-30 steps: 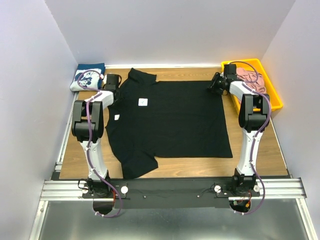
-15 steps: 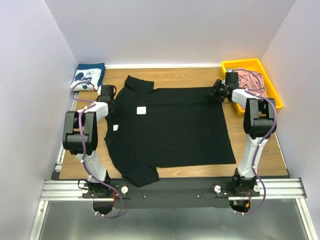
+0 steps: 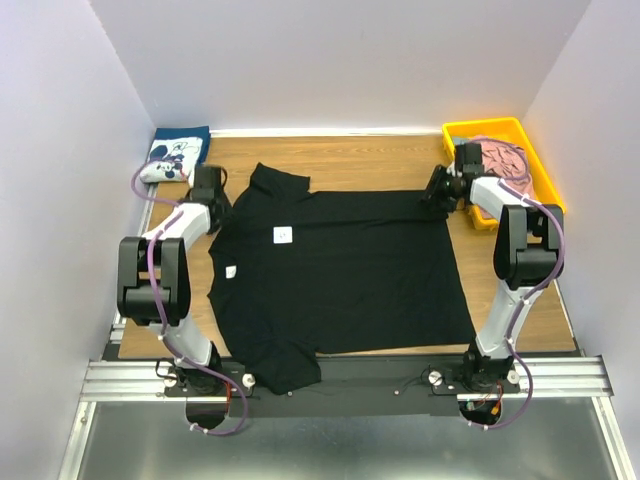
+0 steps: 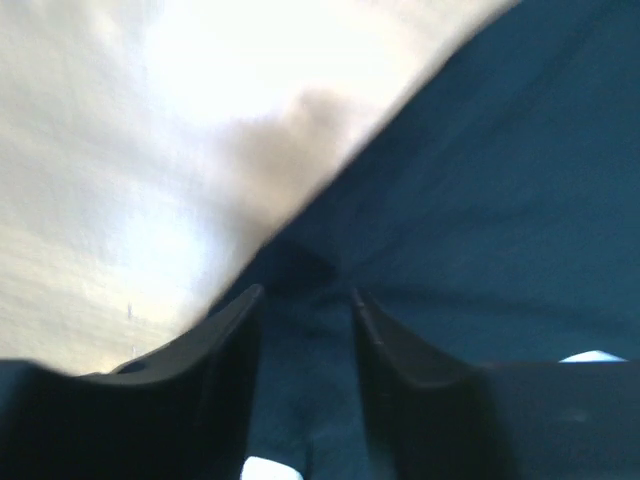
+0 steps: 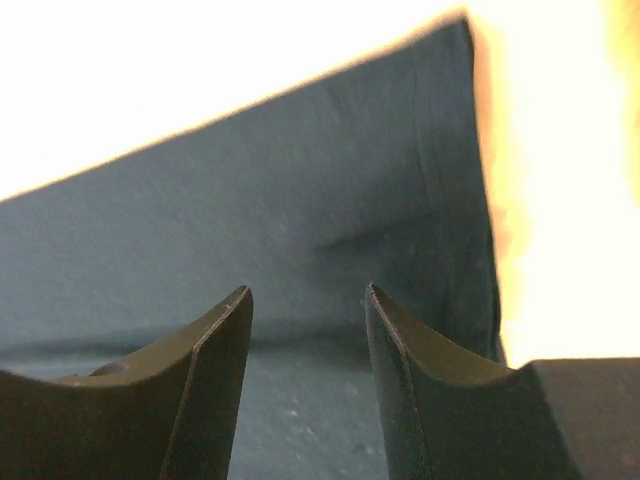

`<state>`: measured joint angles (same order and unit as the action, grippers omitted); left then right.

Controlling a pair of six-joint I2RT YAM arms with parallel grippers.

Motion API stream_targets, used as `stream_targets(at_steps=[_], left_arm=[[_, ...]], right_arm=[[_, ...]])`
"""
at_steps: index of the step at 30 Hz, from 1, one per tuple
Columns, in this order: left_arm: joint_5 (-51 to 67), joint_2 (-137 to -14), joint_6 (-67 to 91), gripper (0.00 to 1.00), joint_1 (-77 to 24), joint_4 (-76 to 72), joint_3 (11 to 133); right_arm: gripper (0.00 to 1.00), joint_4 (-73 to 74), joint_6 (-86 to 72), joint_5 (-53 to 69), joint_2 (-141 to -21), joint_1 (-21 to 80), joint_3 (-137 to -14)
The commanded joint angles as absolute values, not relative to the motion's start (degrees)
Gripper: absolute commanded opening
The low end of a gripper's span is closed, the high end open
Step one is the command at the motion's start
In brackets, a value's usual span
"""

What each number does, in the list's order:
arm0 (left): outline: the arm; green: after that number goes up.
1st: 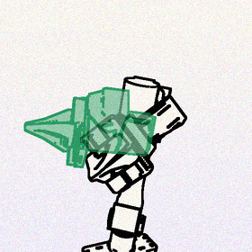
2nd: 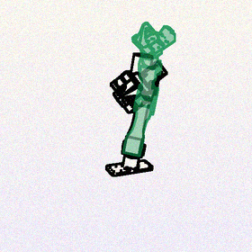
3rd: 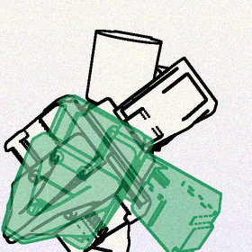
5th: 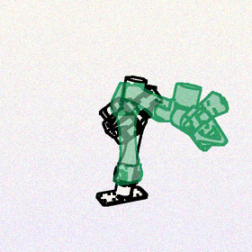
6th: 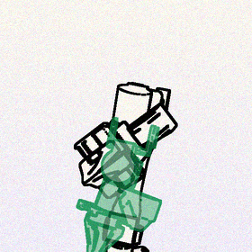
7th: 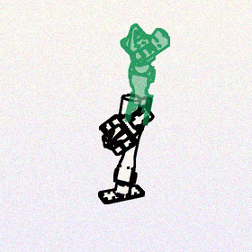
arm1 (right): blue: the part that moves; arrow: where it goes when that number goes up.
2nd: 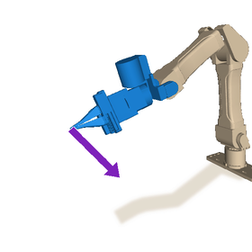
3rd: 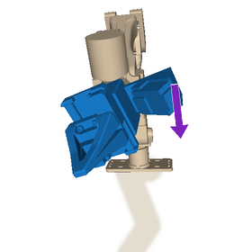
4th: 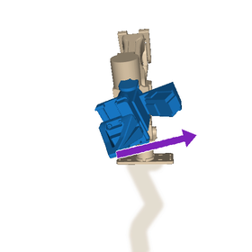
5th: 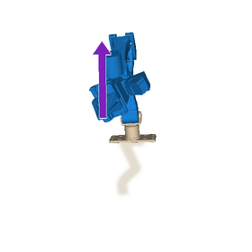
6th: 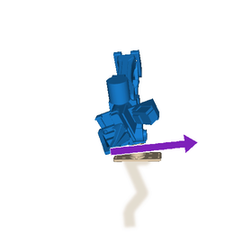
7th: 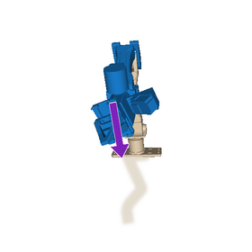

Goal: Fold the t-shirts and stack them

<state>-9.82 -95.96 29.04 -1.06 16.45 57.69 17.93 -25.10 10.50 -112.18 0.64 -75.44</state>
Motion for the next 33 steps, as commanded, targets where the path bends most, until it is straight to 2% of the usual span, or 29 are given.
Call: stream_targets(at_steps=[1, 5, 10, 25, 33], left_arm=[[-11.9, -99.8, 25.0, 0.55, -0.6, 14.9, 67.3], [-9.0, -106.2, 22.6, 0.56, -0.7, 15.0, 74.4], [-5.6, -113.4, 21.4, 0.48, -0.7, 17.9, 79.9], [-5.0, -120.7, 20.7, 0.47, -1.0, 17.4, 82.4], [-4.9, -120.6, 20.8, 0.46, -1.0, 17.8, 82.8]], right_arm=[[0.56, 22.9, -20.8, 7.5, -114.4, 0.6, -83.6], [0.56, 24.1, -20.8, 7.7, -116.5, 0.8, -88.1], [0.56, 24.3, -20.7, 7.2, -116.2, 1.1, -87.1], [0.56, 24.3, -18.7, 5.9, -116.9, 1.1, -84.5], [0.56, 24.3, -13.2, 0.8, -120.8, 1.2, -89.7]])
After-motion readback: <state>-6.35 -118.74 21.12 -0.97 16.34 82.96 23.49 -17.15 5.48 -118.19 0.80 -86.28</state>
